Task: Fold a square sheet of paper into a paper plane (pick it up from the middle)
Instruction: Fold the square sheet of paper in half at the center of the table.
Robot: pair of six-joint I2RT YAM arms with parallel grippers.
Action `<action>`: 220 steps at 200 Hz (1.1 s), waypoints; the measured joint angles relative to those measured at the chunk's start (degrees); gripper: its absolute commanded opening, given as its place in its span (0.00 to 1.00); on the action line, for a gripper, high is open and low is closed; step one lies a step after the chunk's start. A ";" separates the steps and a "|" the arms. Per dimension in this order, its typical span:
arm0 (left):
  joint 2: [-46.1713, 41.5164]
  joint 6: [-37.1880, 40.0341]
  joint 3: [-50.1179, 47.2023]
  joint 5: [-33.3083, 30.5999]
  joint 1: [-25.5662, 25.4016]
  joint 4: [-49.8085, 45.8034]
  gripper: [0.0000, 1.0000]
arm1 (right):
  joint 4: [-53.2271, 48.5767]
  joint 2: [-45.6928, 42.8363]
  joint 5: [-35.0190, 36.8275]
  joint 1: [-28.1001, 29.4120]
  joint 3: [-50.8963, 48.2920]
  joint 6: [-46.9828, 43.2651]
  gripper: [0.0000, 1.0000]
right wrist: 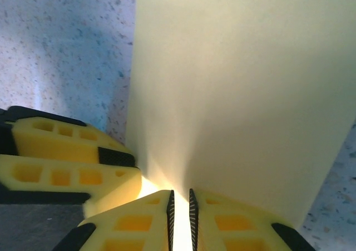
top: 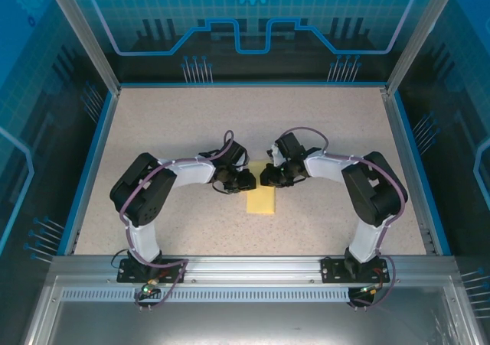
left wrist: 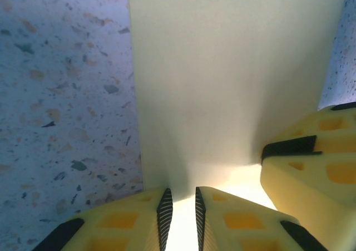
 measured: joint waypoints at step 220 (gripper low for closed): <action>1.62 1.49 2.03 -0.66 -0.28 -0.90 0.23 | 3.58 -2.75 -0.39 -5.14 -6.25 -3.28 0.19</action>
